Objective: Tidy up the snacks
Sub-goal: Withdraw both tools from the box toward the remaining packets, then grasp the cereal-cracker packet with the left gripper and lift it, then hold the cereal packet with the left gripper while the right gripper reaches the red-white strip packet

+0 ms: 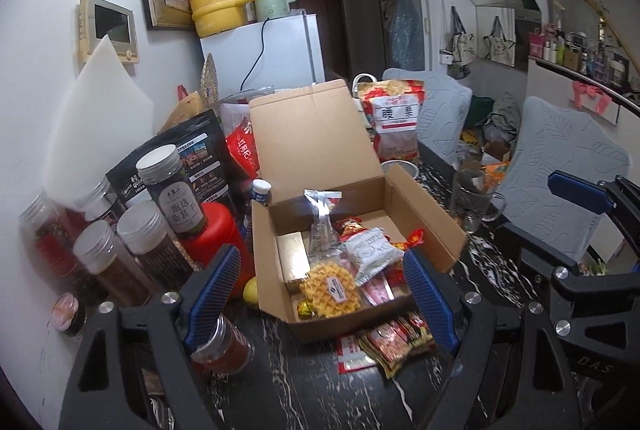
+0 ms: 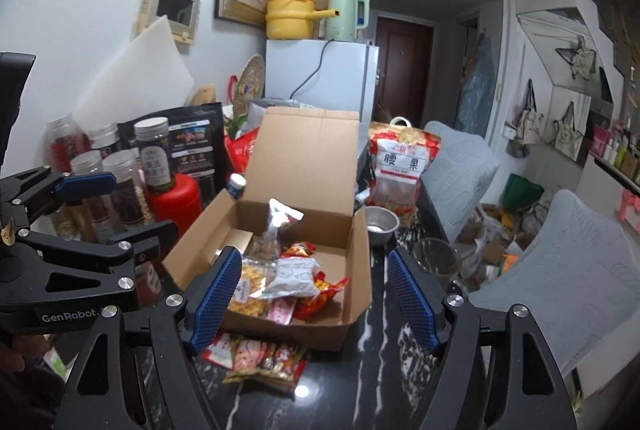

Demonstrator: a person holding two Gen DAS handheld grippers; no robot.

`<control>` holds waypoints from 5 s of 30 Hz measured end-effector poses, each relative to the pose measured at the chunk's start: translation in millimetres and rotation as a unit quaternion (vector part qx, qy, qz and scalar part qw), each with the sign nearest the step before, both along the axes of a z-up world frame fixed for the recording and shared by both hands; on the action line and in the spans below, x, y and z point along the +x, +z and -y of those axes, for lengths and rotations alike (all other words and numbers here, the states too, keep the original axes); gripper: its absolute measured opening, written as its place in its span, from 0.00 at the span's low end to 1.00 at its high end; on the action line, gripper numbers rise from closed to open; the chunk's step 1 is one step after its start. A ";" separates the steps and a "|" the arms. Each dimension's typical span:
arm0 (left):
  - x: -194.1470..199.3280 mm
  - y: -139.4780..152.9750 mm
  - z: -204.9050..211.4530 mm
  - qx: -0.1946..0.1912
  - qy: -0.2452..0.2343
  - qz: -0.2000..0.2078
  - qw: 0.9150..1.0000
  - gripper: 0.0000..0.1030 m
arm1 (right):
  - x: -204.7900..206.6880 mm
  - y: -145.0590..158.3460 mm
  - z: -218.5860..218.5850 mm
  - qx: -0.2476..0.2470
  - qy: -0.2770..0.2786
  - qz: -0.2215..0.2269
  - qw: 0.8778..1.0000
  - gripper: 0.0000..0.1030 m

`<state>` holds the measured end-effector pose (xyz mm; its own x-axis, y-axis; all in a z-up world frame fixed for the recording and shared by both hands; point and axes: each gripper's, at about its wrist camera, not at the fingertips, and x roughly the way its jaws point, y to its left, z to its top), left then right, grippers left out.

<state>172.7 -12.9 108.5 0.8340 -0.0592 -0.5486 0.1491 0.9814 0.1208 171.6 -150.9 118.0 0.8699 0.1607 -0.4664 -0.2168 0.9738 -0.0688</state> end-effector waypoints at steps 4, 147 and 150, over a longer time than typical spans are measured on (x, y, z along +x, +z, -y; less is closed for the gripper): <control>-20.0 0.1 -1.6 0.000 -0.007 0.006 1.000 0.82 | -18.4 -4.1 -1.9 0.003 0.001 0.000 1.000 0.76; 4.7 -226.7 -43.0 -0.082 0.069 -0.245 0.964 0.56 | 88.1 -206.8 -29.1 -0.024 0.236 -0.239 0.942 0.78; 4.2 -229.1 -41.3 -0.077 0.066 -0.246 0.964 0.56 | 94.0 -206.6 -40.4 -0.045 0.259 -0.226 0.938 0.78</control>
<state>176.9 28.4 -120.6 0.4818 -0.0817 -0.8725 0.0234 0.9965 -0.0804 265.6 -110.5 -88.6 0.3961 0.4502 -0.8003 -0.6867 0.7238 0.0673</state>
